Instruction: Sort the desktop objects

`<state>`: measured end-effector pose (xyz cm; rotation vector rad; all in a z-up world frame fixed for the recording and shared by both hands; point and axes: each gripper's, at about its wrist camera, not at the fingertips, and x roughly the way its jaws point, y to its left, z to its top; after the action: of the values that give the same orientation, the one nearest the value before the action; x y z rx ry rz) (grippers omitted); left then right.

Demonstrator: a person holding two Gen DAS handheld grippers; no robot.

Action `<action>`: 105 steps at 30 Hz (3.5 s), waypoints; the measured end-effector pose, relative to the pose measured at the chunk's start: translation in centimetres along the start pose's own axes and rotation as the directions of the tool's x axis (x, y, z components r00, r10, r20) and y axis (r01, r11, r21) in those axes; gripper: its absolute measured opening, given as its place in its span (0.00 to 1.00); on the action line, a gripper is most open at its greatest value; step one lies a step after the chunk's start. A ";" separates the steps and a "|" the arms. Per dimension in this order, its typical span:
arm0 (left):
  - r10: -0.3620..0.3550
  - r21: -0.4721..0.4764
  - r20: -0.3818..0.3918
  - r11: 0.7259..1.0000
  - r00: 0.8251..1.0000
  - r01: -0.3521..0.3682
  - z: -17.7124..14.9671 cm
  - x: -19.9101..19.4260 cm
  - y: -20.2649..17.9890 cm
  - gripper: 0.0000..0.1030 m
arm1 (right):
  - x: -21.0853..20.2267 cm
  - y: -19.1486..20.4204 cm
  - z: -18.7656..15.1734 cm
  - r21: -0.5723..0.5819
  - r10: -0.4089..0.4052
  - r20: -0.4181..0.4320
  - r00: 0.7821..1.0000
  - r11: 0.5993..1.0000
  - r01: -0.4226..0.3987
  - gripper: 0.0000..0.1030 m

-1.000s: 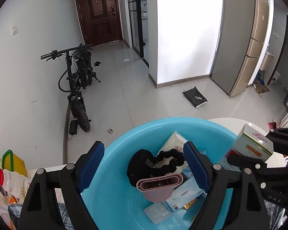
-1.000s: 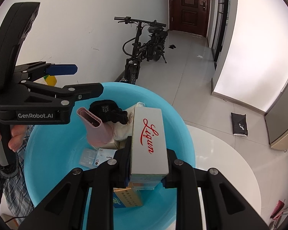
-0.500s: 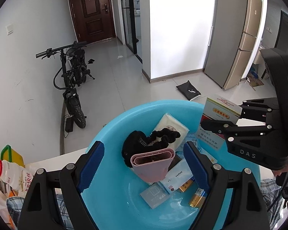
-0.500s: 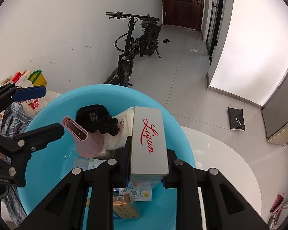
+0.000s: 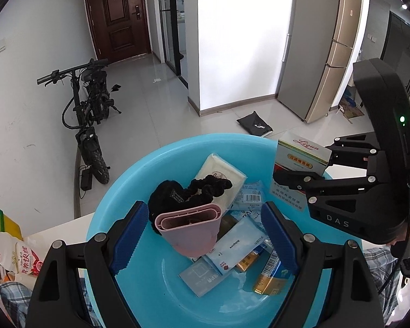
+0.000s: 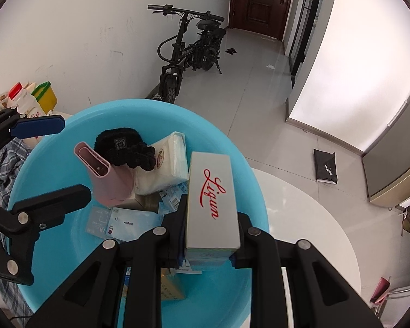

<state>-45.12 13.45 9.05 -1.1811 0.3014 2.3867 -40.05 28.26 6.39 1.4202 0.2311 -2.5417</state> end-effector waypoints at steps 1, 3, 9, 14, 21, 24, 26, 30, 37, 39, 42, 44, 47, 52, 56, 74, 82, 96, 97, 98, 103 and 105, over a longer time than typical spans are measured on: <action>0.000 0.002 0.001 1.000 1.000 0.000 0.0 -0.1 -0.1 0.84 | 0.1 0.0 -0.2 0.004 0.001 0.000 1.000 1.000 -0.001 0.21; 0.000 0.007 0.002 1.000 1.000 0.000 -0.1 -0.4 -0.4 0.84 | 0.3 -0.2 -0.4 0.025 0.007 0.004 1.000 1.000 -0.007 0.21; -0.009 0.043 0.014 0.999 1.000 0.008 -0.5 -1.3 -1.0 0.84 | 0.5 0.0 -0.9 0.030 -0.011 0.013 1.000 0.999 0.010 0.22; -0.009 0.053 0.027 0.999 1.000 0.008 -1.0 -2.0 -1.2 0.84 | -1.0 0.2 -1.3 0.038 0.002 0.081 0.997 0.999 -0.005 0.76; -0.020 0.038 0.036 0.999 0.999 0.019 -2.0 -3.3 -1.1 0.84 | -2.4 1.6 -1.5 -0.010 -0.030 0.101 0.994 0.999 0.031 0.76; -0.017 0.034 0.043 0.999 0.999 0.016 -2.4 -4.1 -1.0 0.84 | -2.7 2.0 -1.7 -0.023 -0.034 0.106 0.994 0.999 0.036 0.76; -0.010 0.033 0.045 0.999 0.999 0.009 -2.8 -4.5 -0.8 0.84 | -3.0 2.4 -2.0 -0.026 -0.037 0.111 0.993 0.999 0.040 0.76; -0.003 0.015 0.047 1.000 0.999 0.003 -3.5 -5.4 -0.3 0.84 | -3.3 2.9 -2.2 -0.042 -0.024 0.111 0.994 0.999 0.029 0.76; -0.001 0.000 0.033 1.000 0.999 0.001 -4.8 -7.6 0.2 0.84 | -4.6 4.1 -2.6 -0.067 -0.023 0.116 0.993 0.997 0.031 0.76; 0.010 0.008 0.033 1.000 0.999 -0.011 -5.4 -8.3 0.3 0.84 | -5.2 4.4 -2.8 -0.070 -0.022 0.128 0.991 0.997 0.031 0.76; 0.024 0.012 0.024 1.000 0.999 -0.024 -6.4 -9.2 0.7 0.84 | -6.1 4.8 -3.0 -0.071 -0.017 0.139 0.990 0.997 0.027 0.76; 0.027 0.009 0.018 1.000 0.999 -0.028 -7.3 -9.8 0.9 0.84 | -6.6 4.9 -3.0 -0.073 -0.012 0.144 0.990 0.997 0.022 0.76; 0.033 0.002 0.015 0.999 0.999 -0.033 -8.4 -10.8 1.3 0.84 | -7.5 5.3 -3.2 -0.079 0.001 0.150 0.989 0.997 0.011 0.76; 0.025 -0.009 0.014 1.000 1.000 -0.025 -10.0 -12.5 1.6 0.84 | -8.9 6.3 -3.8 -0.095 0.011 0.165 0.986 0.995 0.005 0.76; 0.022 0.005 0.022 1.000 1.000 -0.022 -11.1 -13.8 1.0 0.84 | -9.8 7.1 -4.4 -0.114 0.021 0.164 0.986 0.994 -0.003 0.76; 0.002 0.010 0.066 1.000 0.998 -0.003 -14.1 -17.4 -1.2 0.84 | -13.6 9.1 -7.9 -0.177 0.084 0.180 0.980 0.983 -0.051 0.77; -0.009 -0.013 0.048 1.000 0.999 0.009 -15.4 -18.1 -1.1 0.84 | -15.4 10.2 -9.4 -0.214 0.110 0.200 0.974 0.975 -0.066 0.83; -0.006 -0.043 0.010 0.999 1.000 0.006 -18.7 -17.7 -0.9 0.84 | -15.1 12.4 -12.7 -0.282 0.165 0.150 0.975 0.952 -0.118 0.83; 0.001 -0.036 0.004 0.999 1.000 -0.001 -19.1 -17.6 -1.1 0.84 | -15.0 12.4 -13.0 -0.282 0.172 0.145 0.974 0.951 -0.126 0.83; 0.005 -0.028 -0.008 1.000 1.000 -0.005 -19.4 -17.5 -1.4 0.84 | -14.9 12.4 -13.2 -0.281 0.178 0.141 0.974 0.950 -0.133 0.83; -0.011 0.013 -0.057 1.000 0.998 0.012 -21.9 -17.2 -3.2 0.84 | -14.5 11.8 -14.9 -0.248 0.216 0.117 0.969 0.951 -0.182 0.83; -0.013 0.036 -0.065 0.999 0.998 0.016 -22.9 -17.2 -4.1 0.84 | -14.5 11.8 -15.7 -0.245 0.235 0.107 0.966 0.948 -0.204 0.83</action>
<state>-18.14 2.96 8.83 -1.2417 0.3543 2.3241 -16.69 22.36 10.21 1.1159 0.3165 -2.3287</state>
